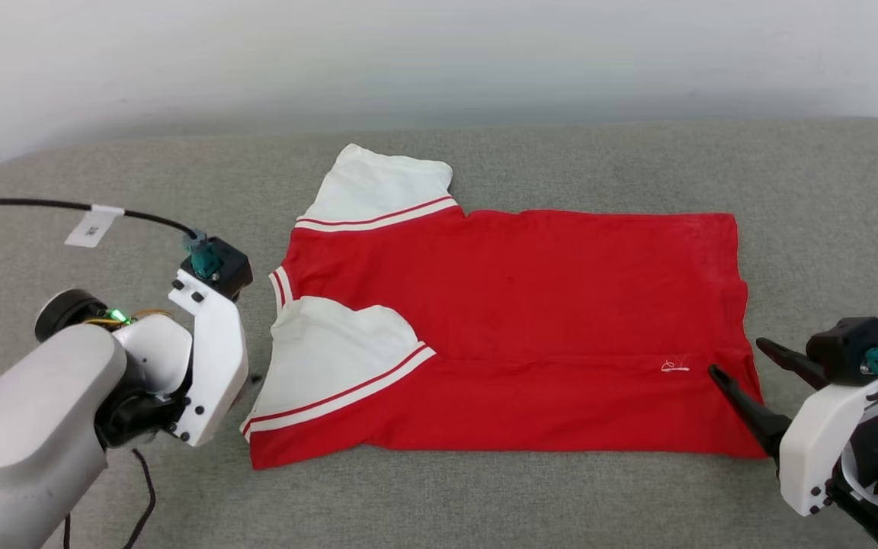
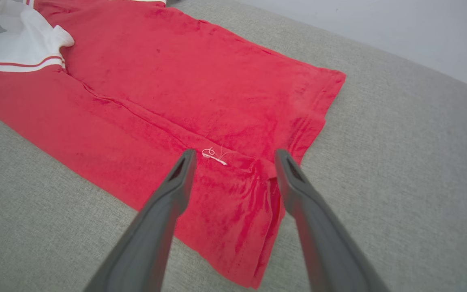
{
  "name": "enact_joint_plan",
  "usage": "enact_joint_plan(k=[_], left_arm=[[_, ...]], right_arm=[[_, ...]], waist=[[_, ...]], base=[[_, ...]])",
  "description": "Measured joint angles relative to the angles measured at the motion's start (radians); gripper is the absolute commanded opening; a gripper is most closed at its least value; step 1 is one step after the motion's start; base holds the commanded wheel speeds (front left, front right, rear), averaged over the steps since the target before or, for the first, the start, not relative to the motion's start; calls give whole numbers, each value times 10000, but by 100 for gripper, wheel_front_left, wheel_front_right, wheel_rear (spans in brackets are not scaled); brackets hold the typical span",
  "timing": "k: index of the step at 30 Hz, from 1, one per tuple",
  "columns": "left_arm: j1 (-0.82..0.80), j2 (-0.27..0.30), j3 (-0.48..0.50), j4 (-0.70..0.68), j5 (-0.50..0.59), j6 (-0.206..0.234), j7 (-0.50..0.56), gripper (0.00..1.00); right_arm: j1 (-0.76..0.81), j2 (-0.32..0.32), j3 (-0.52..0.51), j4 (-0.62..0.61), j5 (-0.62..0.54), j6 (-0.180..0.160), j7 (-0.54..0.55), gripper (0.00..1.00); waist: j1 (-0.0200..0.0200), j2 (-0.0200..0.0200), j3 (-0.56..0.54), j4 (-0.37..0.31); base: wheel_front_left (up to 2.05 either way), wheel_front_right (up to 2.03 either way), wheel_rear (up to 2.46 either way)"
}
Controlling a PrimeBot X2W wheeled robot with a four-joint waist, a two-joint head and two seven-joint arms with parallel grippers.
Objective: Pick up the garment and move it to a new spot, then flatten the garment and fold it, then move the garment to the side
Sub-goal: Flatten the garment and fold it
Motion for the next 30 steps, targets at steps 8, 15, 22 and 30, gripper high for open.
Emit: enact_joint_plan(k=[8,15,22,30], left_arm=[[-304,56,-713,190,-792,0,2579,100],[-209,-180,-1007,596,-1043,2,2890,100],[-234,2,-1310,575,-1241,2,2886,0],[-171,268,-1582,109,-1695,0,2332,0]], right_arm=[[-357,242,178,-286,-199,0,282,100],[-677,380,405,-111,-198,0,347,100],[-888,353,481,69,-96,0,336,100],[-1737,-826,479,-247,268,0,1848,100]], waist=[[0,1,430,-361],[0,0,827,-759],[0,0,991,-983],[0,0,643,-879]], base=[[0,0,0],[0,0,0],[0,0,0],[0,0,0]])
